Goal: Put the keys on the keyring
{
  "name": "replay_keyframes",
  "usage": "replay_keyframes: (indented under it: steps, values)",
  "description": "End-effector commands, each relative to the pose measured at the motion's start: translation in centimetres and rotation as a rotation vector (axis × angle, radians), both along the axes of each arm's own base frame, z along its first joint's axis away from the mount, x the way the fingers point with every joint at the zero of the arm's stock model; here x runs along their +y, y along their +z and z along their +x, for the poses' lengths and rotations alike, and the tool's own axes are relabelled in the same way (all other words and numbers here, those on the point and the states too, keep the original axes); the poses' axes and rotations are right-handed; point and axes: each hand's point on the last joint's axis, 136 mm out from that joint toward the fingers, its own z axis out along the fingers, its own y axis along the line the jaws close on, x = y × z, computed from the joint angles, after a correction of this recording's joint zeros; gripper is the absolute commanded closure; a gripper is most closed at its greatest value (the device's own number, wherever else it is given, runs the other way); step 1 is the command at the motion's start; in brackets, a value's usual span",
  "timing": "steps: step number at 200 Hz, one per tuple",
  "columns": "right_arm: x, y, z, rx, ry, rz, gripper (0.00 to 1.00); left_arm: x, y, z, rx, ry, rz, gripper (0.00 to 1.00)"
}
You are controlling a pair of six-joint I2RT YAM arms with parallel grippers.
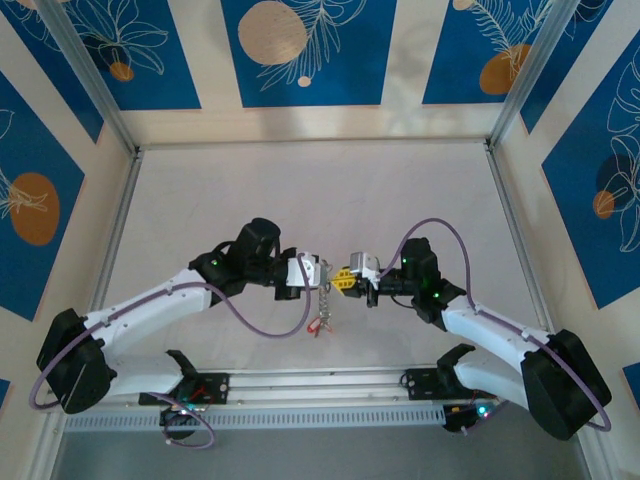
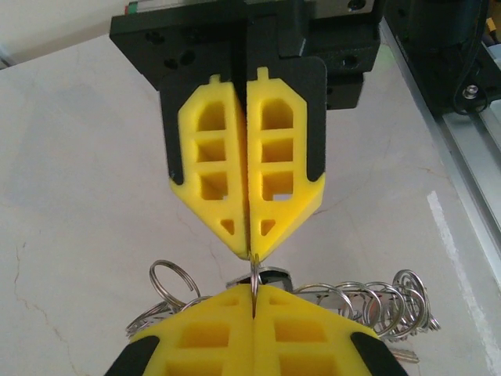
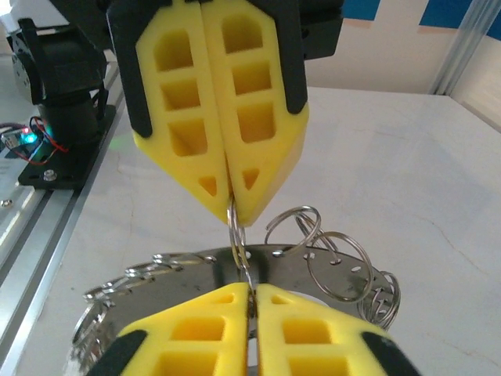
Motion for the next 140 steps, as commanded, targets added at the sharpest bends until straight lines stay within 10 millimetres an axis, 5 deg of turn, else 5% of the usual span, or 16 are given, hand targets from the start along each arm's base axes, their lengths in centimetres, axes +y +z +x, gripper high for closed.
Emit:
replay_keyframes:
  steps: [1, 140]
  values:
    - [0.1, 0.5, -0.2, 0.003, 0.025, 0.017, 0.85, -0.5, 2.1, -0.2, -0.032, -0.041, -0.074, 1.00]
    - [1.1, 1.7, -0.8, -0.045, 0.090, 0.047, 0.77, -0.8, 1.7, -0.7, 0.022, -0.065, -0.082, 1.00]
